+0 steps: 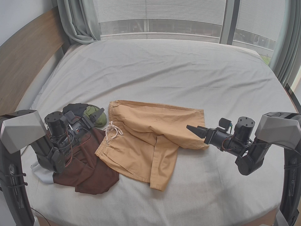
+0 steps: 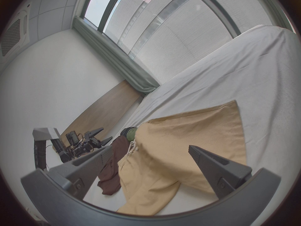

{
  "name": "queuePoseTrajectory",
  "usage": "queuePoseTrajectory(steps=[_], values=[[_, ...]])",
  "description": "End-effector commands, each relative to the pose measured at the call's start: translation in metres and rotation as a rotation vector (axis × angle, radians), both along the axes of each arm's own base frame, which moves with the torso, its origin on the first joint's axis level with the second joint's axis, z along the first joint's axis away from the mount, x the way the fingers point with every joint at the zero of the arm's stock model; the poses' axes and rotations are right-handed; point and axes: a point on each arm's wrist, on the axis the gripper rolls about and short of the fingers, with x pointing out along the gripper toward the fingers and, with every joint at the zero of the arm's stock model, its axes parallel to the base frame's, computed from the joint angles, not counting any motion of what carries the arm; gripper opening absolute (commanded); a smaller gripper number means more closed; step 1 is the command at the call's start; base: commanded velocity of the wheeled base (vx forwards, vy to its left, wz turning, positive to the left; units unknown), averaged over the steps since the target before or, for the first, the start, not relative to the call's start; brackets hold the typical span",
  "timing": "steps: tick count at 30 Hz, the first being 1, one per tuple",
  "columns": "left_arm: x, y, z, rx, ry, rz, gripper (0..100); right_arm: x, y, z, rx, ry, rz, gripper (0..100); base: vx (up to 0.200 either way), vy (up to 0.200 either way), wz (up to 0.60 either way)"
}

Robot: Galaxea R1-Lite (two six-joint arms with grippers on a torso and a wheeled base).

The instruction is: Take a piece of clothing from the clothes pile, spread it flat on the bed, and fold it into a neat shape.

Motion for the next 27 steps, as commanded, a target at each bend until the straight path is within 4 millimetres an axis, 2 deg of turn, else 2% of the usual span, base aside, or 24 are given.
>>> queuePoseTrajectory(steps=[1,5,12,20,27], values=[[-0.029,0.002,0.006,0.071,-0.002,-0.037,100,-0.025,0.026,0.014,-0.034,-0.012,0.089,100,0.000,0.000,0.00],[-0.038,-0.002,-0.002,0.129,0.009,-0.056,100,-0.031,0.034,0.013,-0.097,0.017,0.116,100,0.000,0.000,0.00],[-0.039,-0.004,-0.001,0.139,-0.004,-0.070,100,-0.035,0.064,0.015,-0.287,0.067,0.137,100,0.000,0.000,0.00],[-0.039,-0.004,-0.002,0.140,-0.003,-0.070,100,-0.030,0.094,0.029,-0.386,0.115,0.160,100,0.000,0.000,0.00],[-0.038,-0.004,-0.003,0.139,-0.001,-0.070,100,-0.033,0.115,0.033,-0.443,0.127,0.196,100,0.000,0.000,0.00]])
